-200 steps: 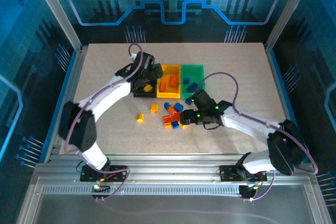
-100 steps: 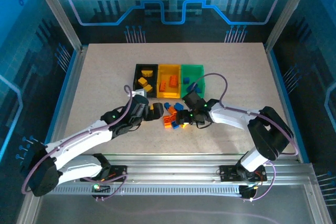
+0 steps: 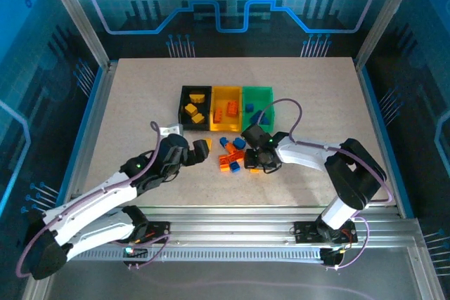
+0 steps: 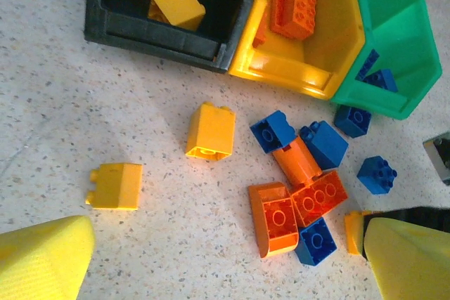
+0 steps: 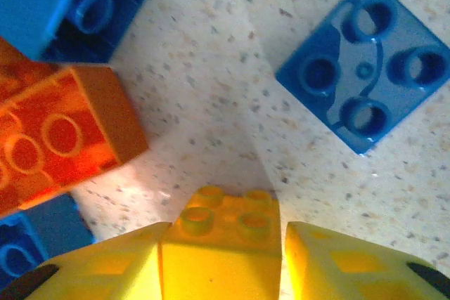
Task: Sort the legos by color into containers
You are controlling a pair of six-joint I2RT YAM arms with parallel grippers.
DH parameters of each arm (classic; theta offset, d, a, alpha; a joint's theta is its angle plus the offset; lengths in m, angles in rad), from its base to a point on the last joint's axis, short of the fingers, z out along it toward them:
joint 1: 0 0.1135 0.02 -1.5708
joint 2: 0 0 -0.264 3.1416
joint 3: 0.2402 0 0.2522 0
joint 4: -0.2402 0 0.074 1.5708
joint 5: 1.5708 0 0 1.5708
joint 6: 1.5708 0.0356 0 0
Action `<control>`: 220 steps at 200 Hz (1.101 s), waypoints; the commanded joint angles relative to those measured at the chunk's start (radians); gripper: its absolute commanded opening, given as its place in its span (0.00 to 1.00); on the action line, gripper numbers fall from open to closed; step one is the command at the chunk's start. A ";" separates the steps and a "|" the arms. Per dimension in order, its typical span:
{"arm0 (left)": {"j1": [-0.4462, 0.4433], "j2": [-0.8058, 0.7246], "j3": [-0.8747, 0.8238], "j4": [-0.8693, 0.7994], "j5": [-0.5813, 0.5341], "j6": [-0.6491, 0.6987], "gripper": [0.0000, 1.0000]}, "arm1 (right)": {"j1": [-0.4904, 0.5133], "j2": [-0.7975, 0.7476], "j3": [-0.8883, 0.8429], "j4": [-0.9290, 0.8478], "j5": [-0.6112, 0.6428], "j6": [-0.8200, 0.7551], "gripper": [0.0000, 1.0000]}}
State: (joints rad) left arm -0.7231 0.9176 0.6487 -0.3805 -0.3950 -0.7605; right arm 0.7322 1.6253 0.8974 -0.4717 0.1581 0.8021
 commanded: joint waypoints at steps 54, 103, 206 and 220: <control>0.031 -0.037 -0.026 -0.119 -0.067 -0.018 0.99 | 0.039 -0.189 0.091 -0.027 -0.015 -0.142 0.32; 0.036 -0.067 -0.067 -0.120 -0.023 -0.019 0.99 | 0.053 0.090 0.506 -0.031 -0.081 -0.221 0.33; 0.037 -0.072 -0.106 -0.140 0.056 -0.052 0.99 | -0.003 0.839 1.531 -0.294 -0.142 -0.231 0.55; 0.037 -0.063 -0.103 -0.137 0.057 -0.047 0.99 | -0.010 0.856 1.592 -0.303 -0.166 -0.235 0.66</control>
State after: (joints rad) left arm -0.6952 0.8455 0.5583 -0.5190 -0.3683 -0.7925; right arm 0.7433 2.4493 2.3692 -0.6971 0.0444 0.5728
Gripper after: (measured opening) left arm 0.989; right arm 0.603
